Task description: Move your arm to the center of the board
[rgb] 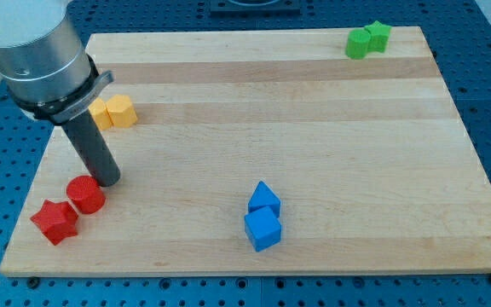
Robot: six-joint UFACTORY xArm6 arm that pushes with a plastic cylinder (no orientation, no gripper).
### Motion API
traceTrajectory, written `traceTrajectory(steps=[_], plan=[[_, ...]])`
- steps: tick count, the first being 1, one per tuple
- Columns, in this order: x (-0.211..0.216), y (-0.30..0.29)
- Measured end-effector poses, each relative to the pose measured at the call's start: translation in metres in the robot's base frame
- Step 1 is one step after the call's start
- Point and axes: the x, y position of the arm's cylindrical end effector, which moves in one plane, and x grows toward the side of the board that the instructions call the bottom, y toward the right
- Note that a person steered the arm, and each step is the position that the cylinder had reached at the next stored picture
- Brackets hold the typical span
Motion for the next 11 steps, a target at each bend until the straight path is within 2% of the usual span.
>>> traceTrajectory(steps=[4,5,7,8,9,11], plan=[[0.009,-0.015],[-0.002,-0.006],[-0.085,0.054],[-0.089,0.126],[-0.09,0.172],[-0.091,0.179]])
